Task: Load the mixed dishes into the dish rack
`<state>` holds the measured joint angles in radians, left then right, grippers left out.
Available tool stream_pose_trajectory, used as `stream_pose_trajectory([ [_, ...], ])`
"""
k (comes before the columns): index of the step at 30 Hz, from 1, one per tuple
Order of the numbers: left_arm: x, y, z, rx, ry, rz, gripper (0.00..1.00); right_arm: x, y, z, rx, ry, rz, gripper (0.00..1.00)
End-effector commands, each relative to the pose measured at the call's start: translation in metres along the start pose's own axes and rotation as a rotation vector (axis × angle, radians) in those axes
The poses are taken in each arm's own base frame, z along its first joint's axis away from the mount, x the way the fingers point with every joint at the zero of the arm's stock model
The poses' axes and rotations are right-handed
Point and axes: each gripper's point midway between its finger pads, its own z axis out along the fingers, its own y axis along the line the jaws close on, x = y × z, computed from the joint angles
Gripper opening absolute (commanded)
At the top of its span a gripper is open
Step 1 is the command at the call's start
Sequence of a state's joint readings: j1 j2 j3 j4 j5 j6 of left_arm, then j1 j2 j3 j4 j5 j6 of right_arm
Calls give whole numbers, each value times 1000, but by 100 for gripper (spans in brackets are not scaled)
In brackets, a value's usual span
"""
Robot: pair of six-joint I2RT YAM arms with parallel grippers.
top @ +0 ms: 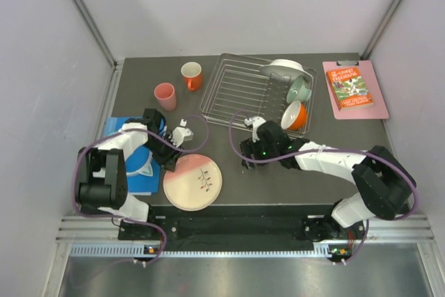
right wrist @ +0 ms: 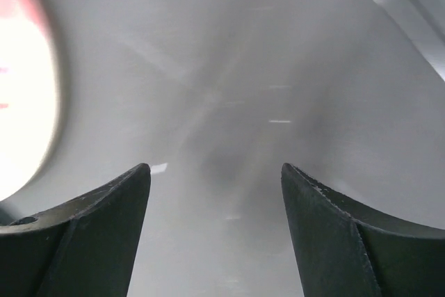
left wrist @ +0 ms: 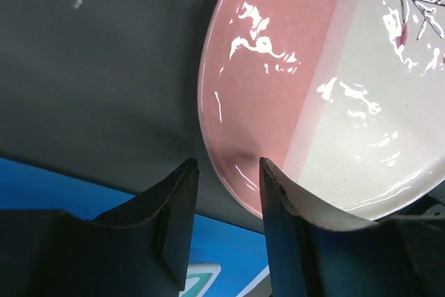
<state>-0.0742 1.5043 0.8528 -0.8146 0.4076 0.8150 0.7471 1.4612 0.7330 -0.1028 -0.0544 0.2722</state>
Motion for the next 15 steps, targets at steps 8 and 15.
stream_pose_trajectory([
  [8,-25,8,12,105,-12,14,38,-21,114,25,-358,-3,-96,66],
  [15,-34,1,26,133,-2,9,16,-13,137,47,-436,61,-95,59],
])
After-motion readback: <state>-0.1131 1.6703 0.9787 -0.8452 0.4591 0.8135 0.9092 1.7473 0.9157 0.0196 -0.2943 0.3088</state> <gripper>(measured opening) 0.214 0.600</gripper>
